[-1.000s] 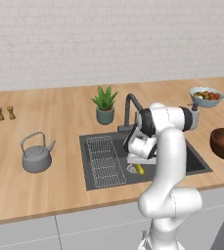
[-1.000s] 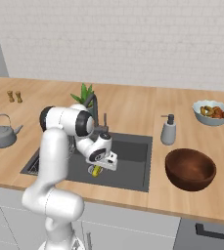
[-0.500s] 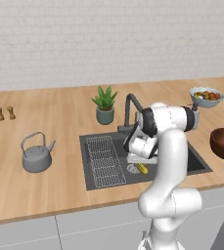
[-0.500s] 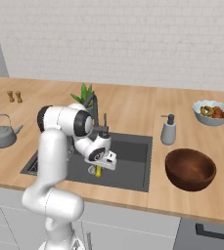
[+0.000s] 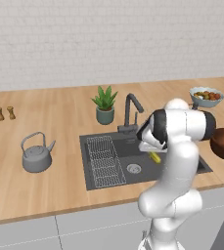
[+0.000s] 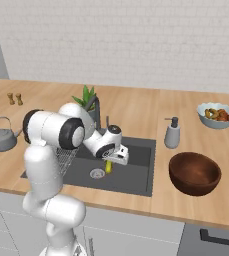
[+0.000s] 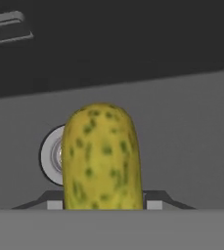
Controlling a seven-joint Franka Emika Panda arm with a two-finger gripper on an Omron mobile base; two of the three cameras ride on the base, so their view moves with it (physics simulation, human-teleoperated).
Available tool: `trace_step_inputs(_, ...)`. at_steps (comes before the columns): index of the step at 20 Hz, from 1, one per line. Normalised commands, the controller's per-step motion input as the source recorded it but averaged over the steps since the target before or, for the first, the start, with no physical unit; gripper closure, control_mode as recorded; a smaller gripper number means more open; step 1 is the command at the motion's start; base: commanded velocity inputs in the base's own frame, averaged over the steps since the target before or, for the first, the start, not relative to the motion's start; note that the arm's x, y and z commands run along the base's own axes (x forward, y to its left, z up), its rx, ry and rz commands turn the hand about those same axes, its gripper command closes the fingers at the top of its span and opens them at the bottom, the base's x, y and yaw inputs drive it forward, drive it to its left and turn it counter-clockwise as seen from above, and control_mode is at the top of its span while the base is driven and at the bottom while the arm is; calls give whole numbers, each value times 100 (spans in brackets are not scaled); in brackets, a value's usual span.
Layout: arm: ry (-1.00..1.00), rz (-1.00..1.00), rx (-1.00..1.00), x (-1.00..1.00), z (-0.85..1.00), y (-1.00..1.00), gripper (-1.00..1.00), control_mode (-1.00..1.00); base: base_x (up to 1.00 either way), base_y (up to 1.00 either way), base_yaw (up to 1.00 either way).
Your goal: Pick the cucumber from the sink and place it in the bowl. Then pick the bowl and place it in the microwave. Then close the microwave door and press the start button.
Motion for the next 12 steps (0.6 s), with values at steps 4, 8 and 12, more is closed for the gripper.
trace_step_inputs(4,-4,-6,0,-28,100,-61,100,-100,0,0,0)
trace_step_inputs(8,0,-12,1,-40,100,-62,100,-100,0,0,0)
trace_step_inputs(12,0,-16,0,-43,100,-61,100,-100,0,0,0)
